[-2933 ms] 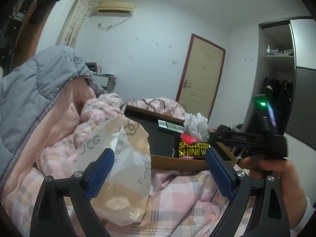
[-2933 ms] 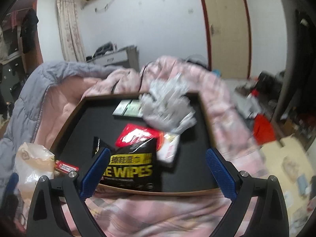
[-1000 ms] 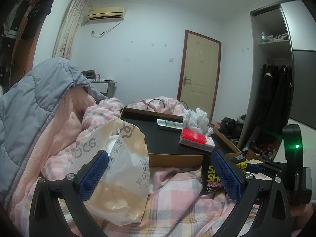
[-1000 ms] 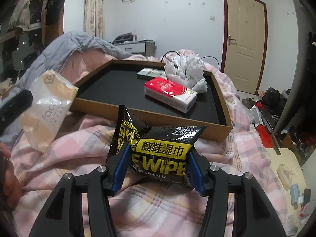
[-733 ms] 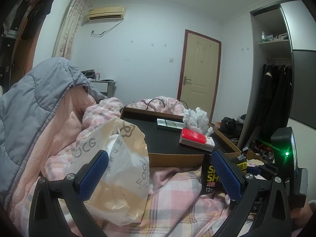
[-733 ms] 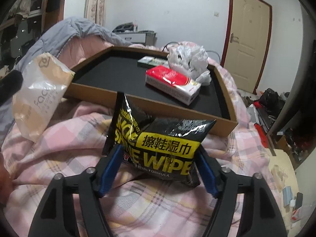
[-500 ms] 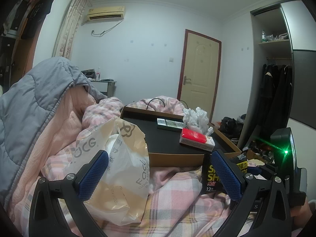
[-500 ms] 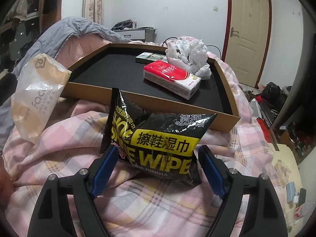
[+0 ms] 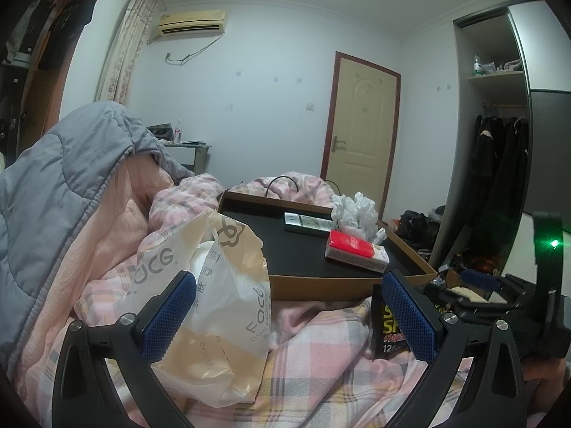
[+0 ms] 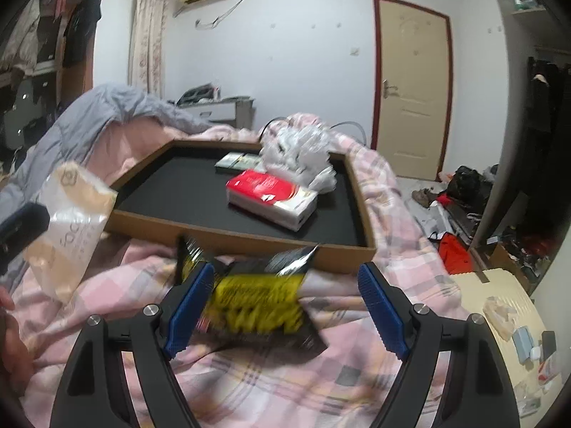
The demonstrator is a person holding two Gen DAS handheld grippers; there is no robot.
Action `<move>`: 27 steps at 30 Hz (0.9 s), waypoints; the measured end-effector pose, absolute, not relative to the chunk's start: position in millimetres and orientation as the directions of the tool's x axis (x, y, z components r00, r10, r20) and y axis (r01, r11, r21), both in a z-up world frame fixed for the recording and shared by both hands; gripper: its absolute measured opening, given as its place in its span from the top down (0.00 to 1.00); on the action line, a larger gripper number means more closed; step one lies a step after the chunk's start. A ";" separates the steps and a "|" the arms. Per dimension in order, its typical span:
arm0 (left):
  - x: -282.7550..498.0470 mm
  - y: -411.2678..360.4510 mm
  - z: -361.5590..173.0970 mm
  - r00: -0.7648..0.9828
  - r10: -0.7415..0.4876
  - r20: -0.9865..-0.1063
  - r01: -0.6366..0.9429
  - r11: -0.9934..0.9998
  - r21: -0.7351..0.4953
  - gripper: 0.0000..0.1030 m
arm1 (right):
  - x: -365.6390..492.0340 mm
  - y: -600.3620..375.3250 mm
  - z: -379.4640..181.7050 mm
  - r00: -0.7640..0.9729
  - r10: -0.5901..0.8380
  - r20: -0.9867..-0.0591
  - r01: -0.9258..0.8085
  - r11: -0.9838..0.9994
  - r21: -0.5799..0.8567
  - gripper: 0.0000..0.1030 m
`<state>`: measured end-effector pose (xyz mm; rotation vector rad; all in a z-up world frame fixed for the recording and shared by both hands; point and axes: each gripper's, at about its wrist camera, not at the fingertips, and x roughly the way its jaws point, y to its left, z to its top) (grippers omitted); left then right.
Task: Organize soft objects
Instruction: 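Lift the wipes pack out and release it on the duvet by the tray, then grasp the red tissue pack in the tray with the right tool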
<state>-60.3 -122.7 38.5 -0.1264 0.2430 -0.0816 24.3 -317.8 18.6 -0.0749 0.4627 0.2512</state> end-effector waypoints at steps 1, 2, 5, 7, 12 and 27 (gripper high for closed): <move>-60.2 -122.7 38.6 0.967 -0.096 -0.235 0.065 0.989 -0.134 0.00 | 23.2 -319.6 20.2 0.872 0.219 -0.437 -0.248 0.969 -0.010 0.21; -60.2 -122.6 38.6 0.967 -0.096 -0.235 0.065 0.989 -0.135 0.00 | 22.1 -322.7 22.8 0.882 0.216 -0.419 -0.238 0.971 -0.001 0.21; -60.3 -122.7 38.6 0.967 -0.097 -0.236 0.066 0.989 -0.136 0.00 | 20.6 -328.5 26.3 0.898 0.216 -0.383 -0.222 0.975 0.029 0.21; -60.2 -122.8 38.6 0.967 -0.095 -0.237 0.064 0.989 -0.136 0.00 | 22.0 -331.2 27.2 0.899 0.224 -0.376 -0.223 0.974 0.046 0.21; -59.5 -123.1 38.0 0.966 -0.094 -0.239 0.063 0.989 -0.133 0.00 | 35.4 -331.6 41.9 0.891 0.266 -0.367 -0.271 0.962 0.037 0.21; -58.5 -122.0 36.3 0.964 -0.096 -0.247 0.064 0.989 -0.134 0.00 | 146.7 -288.0 53.0 0.811 0.235 -0.535 -0.371 0.915 -0.160 0.12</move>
